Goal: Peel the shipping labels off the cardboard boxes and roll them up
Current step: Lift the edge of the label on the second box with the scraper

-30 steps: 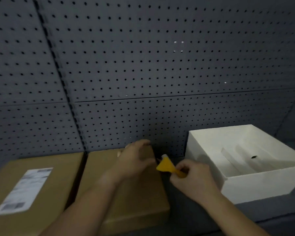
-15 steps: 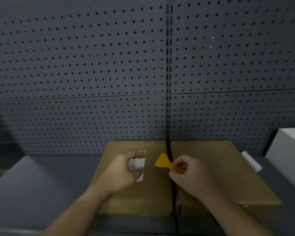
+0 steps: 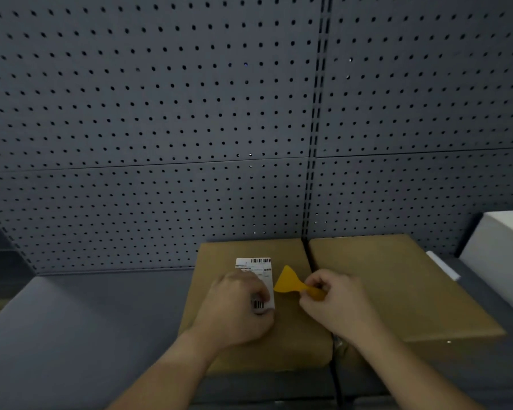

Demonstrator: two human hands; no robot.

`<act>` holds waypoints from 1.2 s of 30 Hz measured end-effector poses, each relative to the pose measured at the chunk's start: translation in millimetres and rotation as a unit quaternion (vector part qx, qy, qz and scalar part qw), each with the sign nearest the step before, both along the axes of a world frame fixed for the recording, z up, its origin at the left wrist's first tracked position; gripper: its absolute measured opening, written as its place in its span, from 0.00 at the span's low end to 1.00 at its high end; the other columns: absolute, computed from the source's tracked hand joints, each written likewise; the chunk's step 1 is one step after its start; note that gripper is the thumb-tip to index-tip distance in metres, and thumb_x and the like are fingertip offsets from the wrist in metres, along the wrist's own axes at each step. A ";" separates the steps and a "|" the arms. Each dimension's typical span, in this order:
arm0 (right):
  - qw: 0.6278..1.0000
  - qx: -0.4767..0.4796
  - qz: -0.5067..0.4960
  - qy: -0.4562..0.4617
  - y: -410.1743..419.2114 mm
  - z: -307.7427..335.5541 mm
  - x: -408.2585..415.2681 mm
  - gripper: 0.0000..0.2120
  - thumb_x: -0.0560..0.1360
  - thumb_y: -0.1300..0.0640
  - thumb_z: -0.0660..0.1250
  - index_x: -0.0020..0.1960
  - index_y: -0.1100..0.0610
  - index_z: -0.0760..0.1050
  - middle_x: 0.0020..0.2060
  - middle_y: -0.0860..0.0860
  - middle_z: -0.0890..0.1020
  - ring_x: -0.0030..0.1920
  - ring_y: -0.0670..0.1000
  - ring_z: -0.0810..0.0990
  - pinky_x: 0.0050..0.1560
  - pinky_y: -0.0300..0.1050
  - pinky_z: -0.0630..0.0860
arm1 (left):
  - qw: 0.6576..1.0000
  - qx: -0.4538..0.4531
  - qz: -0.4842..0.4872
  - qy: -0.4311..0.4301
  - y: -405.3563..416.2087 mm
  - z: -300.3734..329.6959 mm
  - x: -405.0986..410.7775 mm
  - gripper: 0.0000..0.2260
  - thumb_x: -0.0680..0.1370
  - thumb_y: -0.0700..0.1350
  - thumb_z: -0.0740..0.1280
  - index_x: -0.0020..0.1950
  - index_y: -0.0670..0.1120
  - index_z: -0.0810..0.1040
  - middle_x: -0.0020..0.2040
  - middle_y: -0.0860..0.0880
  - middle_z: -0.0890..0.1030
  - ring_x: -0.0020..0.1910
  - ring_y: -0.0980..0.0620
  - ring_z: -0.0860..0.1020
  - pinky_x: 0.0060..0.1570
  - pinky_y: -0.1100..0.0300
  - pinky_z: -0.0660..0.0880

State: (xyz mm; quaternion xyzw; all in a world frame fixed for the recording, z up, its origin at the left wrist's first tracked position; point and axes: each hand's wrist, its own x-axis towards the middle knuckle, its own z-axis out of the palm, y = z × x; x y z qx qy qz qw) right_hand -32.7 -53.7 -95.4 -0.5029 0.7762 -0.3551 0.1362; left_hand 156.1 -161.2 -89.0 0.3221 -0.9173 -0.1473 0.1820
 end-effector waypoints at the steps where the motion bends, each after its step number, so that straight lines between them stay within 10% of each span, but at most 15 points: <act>1: 1.000 -0.003 0.001 0.001 -0.3 -0.9 -0.3 0.03 0.70 0.49 0.74 0.41 0.45 0.80 0.34 0.44 0.82 0.36 0.43 0.81 0.33 0.35 0.76 | 1.000 -0.006 0.001 -0.005 0.1 0.5 -0.8 0.12 0.68 0.59 0.68 0.47 0.55 0.82 0.47 0.60 0.81 0.51 0.59 0.76 0.56 0.57 0.75; 36: 1.000 -0.015 0.007 0.004 -3.6 -9.0 -4.6 0.04 0.70 0.48 0.74 0.45 0.45 0.80 0.39 0.42 0.81 0.39 0.41 0.80 0.41 0.36 0.80 | 1.000 -0.025 0.013 -0.003 14.0 0.8 -15.5 0.07 0.77 0.49 0.65 0.49 0.47 0.78 0.50 0.50 0.78 0.51 0.53 0.71 0.48 0.66 0.69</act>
